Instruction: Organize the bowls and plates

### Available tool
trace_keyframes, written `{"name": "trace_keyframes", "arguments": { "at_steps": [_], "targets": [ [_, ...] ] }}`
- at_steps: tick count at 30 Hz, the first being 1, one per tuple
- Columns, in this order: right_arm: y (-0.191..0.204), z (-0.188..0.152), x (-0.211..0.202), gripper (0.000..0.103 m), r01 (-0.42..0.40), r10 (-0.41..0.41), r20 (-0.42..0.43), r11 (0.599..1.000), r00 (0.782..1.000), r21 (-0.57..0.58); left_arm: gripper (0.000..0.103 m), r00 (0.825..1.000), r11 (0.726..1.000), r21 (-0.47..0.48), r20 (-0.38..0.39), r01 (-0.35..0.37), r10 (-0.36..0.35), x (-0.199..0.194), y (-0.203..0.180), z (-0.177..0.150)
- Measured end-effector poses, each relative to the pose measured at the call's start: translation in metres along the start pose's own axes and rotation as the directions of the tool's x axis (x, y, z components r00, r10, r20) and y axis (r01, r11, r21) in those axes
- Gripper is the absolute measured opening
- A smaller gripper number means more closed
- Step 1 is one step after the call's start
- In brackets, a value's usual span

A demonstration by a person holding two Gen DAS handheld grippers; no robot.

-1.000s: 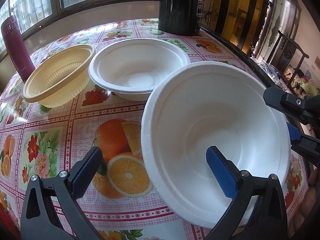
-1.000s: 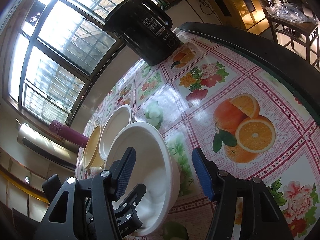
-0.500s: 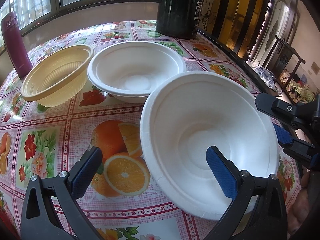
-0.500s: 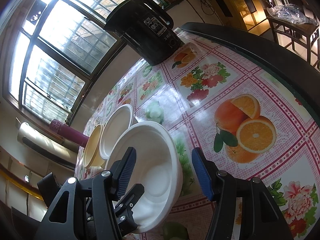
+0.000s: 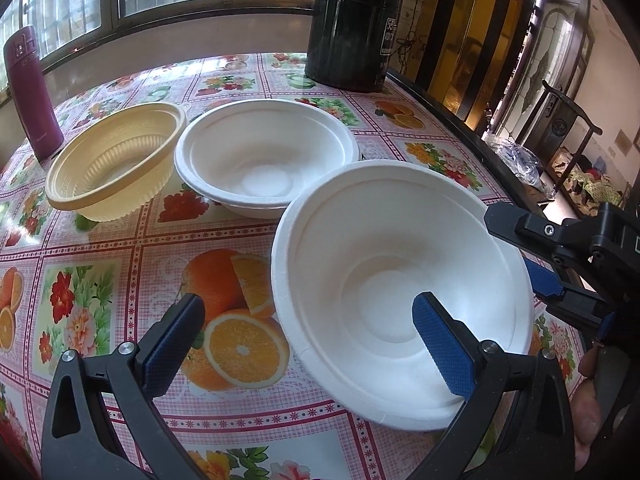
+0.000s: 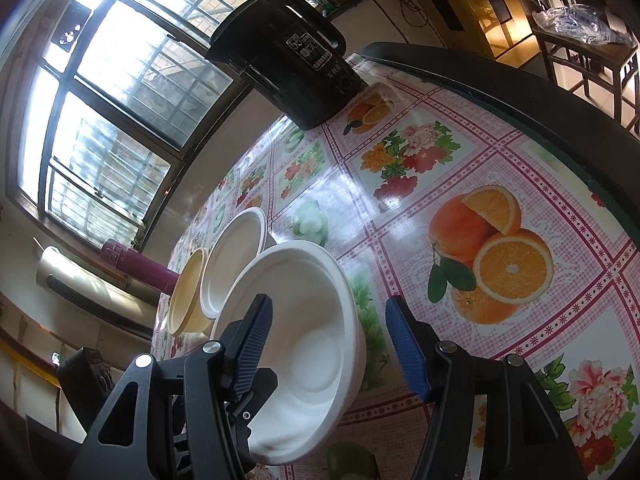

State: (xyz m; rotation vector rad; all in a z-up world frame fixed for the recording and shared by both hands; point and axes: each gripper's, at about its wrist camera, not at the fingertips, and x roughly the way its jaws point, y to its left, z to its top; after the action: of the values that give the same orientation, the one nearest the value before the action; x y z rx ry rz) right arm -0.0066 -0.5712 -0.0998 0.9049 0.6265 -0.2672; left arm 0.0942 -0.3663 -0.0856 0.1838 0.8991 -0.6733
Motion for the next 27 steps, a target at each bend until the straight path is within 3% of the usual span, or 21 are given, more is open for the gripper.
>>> {"name": "trace_keyframes", "arguments": {
  "at_steps": [27],
  "targets": [
    [-0.0012,0.0002,0.0005,0.062,-0.001,0.001,0.001,1.0,1.0,0.003,0.103,1.0,1.0,-0.011,0.013,0.003,-0.002,0.0008,0.0012,0.0001]
  ]
}}
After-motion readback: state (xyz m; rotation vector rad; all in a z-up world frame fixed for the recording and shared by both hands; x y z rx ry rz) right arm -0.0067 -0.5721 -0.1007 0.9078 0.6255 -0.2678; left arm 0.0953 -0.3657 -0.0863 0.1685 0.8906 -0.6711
